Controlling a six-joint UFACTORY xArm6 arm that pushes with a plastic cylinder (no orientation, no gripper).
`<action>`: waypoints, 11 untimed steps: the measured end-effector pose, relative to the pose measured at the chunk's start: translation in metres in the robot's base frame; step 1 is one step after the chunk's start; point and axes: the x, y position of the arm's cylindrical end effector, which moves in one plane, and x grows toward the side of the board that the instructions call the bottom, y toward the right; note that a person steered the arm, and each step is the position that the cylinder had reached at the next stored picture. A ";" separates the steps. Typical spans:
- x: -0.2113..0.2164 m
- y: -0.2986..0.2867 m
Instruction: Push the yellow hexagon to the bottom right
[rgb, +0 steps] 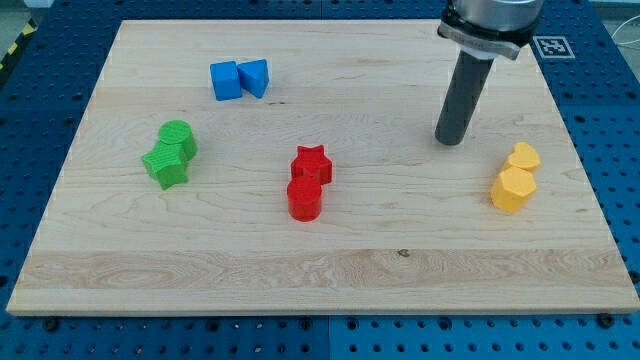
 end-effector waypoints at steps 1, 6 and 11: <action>0.014 -0.003; 0.065 0.039; 0.099 0.119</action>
